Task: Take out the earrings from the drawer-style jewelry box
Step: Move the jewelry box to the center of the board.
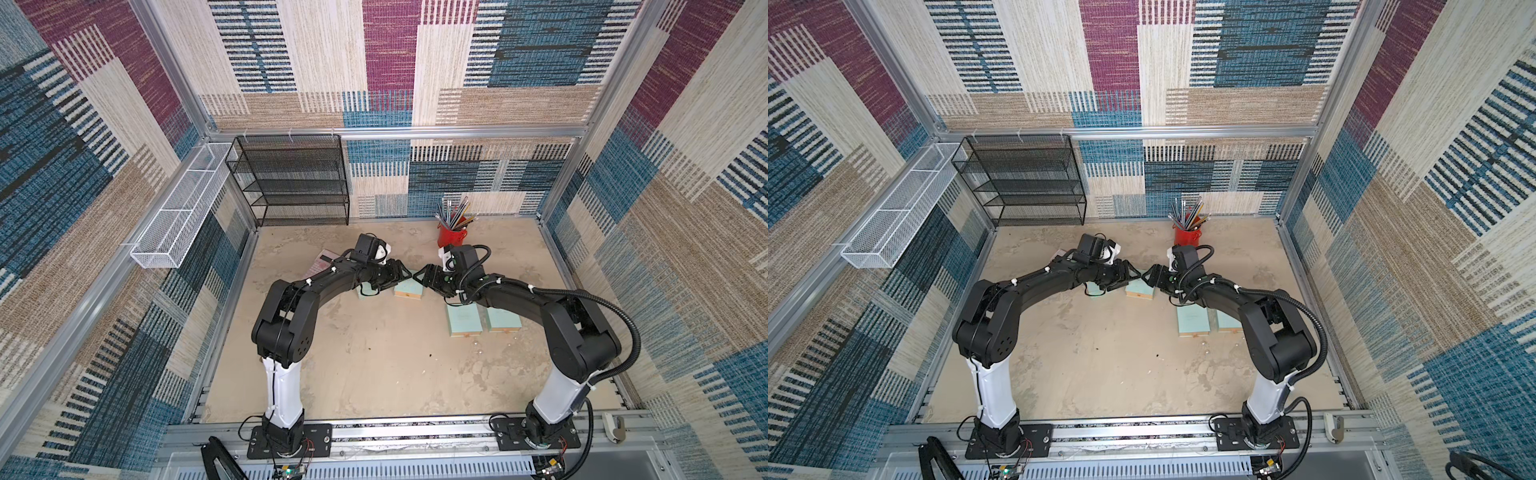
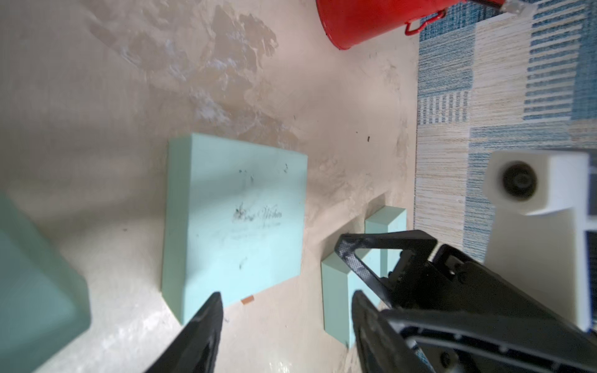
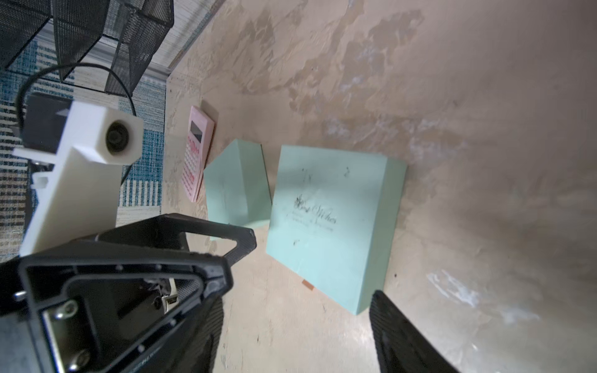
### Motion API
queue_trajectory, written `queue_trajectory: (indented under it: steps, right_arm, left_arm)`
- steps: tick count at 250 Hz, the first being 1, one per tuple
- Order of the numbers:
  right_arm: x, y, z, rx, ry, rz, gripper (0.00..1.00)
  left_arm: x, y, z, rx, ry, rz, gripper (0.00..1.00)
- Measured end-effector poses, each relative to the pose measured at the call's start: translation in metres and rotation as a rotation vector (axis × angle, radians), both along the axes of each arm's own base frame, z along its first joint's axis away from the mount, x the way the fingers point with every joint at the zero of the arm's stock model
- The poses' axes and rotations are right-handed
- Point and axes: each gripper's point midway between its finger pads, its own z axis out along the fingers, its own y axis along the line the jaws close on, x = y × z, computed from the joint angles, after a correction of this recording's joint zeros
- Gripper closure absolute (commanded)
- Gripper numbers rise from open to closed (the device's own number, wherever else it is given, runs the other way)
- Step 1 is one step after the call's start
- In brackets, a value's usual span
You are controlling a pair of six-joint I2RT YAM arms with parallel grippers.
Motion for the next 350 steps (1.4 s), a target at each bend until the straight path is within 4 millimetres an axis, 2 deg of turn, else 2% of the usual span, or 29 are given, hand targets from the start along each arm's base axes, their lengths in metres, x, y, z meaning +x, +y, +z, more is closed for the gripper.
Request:
queue_trajectory:
  steps: [37, 85, 129, 166, 246, 285, 350]
  right_arm:
    - [0.015, 0.001, -0.008, -0.013, 0.007, -0.008, 0.33]
    - [0.03, 0.0, -0.019, -0.027, 0.017, -0.024, 0.35]
    - [0.029, 0.002, -0.022, -0.02, 0.024, -0.013, 0.34]
    - [0.027, -0.001, -0.031, -0.044, 0.045, -0.019, 0.34]
    - [0.026, -0.001, -0.037, -0.043, 0.059, -0.006, 0.34]
    - [0.025, 0.001, -0.039, -0.036, 0.065, 0.006, 0.41]
    - [0.022, 0.0, -0.042, -0.037, 0.072, 0.009, 0.5]
  left_arm:
    - [0.008, -0.005, -0.014, 0.036, 0.007, -0.029, 0.38]
    - [0.015, -0.004, -0.016, 0.059, -0.011, -0.029, 0.38]
    - [0.013, 0.006, -0.014, 0.089, -0.023, -0.012, 0.35]
    - [0.013, 0.012, -0.009, 0.101, -0.038, 0.001, 0.32]
    - [0.022, 0.007, -0.021, 0.105, -0.025, -0.012, 0.35]
    - [0.022, 0.002, -0.032, 0.096, 0.003, -0.029, 0.39]
    - [0.015, 0.0, -0.036, 0.089, 0.022, -0.042, 0.43]
